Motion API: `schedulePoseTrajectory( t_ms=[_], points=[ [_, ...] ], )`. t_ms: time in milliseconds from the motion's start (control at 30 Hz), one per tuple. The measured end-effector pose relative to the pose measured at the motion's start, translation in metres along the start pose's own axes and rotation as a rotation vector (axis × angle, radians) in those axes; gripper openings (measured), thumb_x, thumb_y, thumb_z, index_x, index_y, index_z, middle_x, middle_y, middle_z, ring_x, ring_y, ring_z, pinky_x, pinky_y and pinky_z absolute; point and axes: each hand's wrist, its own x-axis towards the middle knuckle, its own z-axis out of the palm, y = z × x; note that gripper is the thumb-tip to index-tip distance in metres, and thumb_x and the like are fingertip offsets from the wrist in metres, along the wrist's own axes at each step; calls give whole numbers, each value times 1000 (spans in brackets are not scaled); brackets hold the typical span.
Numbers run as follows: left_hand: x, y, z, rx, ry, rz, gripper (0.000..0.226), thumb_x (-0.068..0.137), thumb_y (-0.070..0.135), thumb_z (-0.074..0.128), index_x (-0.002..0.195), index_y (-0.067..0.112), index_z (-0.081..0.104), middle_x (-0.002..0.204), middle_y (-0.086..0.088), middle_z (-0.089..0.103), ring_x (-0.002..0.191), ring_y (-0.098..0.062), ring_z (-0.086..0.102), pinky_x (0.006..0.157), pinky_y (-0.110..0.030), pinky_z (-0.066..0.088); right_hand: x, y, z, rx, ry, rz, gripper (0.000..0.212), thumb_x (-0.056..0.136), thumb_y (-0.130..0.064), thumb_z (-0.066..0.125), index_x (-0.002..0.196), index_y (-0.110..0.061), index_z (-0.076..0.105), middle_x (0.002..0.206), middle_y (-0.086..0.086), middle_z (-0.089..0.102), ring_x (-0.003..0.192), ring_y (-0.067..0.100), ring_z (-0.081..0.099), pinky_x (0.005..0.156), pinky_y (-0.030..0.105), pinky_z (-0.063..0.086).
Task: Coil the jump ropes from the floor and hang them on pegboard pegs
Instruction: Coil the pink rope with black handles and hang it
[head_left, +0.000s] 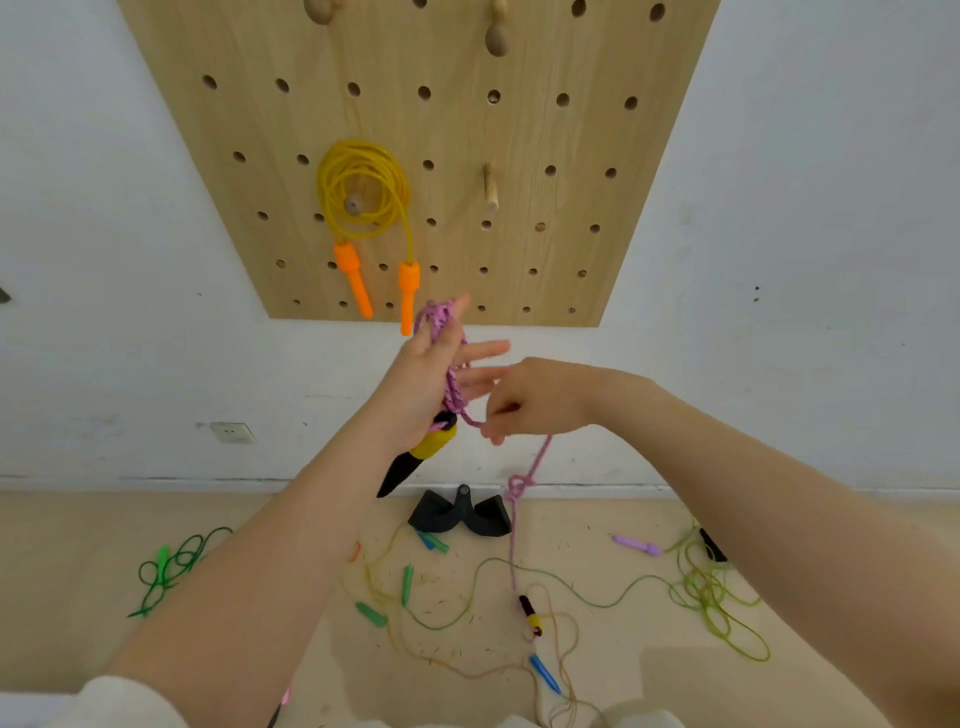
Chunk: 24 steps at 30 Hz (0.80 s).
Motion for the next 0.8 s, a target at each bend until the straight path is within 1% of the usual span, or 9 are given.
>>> schedulePoseTrajectory(
  t_ms=[67,133,200,300,367,467,567,633,800],
  points=[
    [-4,-2,3,137,-37,-5,32,100,33,35,130,38,45,94,-3,70,81,-19,69,75,-35,56,0,-7,-8,-7,136,-94,21,89,-23,58,82,-7,70,69,-14,51,63,-1,48,68,20,36],
    [-9,0,4,139,-79,-30,24,100,32,35,112,29,56,73,-5,69,52,-16,62,52,-27,53,-1,-5,-17,10,339,-141,17,84,-20,64,77,-5,67,54,-10,48,50,1,46,52,13,32],
    [-11,5,2,70,-152,-83,32,101,33,31,89,13,53,47,-3,57,29,-9,34,34,-16,27,-2,0,-21,53,521,-119,21,78,-26,72,76,-8,61,53,-9,47,47,5,41,50,19,32],
    [-10,14,-3,-35,-252,-198,46,100,42,24,71,12,44,36,3,35,27,-5,16,37,-17,11,2,7,-21,290,702,-72,37,70,-33,79,80,-19,45,55,-7,44,46,5,37,50,21,32],
    [-10,18,-7,-62,-284,-267,51,98,47,23,65,13,41,38,4,32,27,-4,16,34,-18,11,1,13,-24,488,648,-80,35,73,-31,76,98,-22,52,69,-3,53,53,3,41,56,18,35],
    [-9,17,-12,-121,-312,-303,56,95,51,24,54,16,39,43,4,32,29,-4,19,33,-17,12,-5,24,-25,631,300,-130,33,83,-29,67,114,-34,59,106,11,63,78,16,52,79,25,43],
    [-9,17,-14,-179,-318,-299,55,88,53,31,45,20,36,41,6,29,28,-3,19,34,-18,10,-2,21,-16,683,188,-160,12,90,-8,58,91,-19,63,77,-7,68,69,0,57,69,12,44],
    [-9,17,-12,-295,-319,-247,50,82,51,37,42,21,37,38,9,28,28,-3,13,34,-18,10,3,18,-13,733,232,-154,22,91,-7,54,71,-15,55,59,-8,56,56,3,48,59,13,36],
    [-4,12,-17,-833,-325,42,18,77,32,68,69,16,68,46,8,50,33,-5,13,29,-15,21,-1,34,-10,998,168,-129,25,97,-15,42,78,-11,58,64,-3,59,51,10,35,50,17,29]
  ],
)
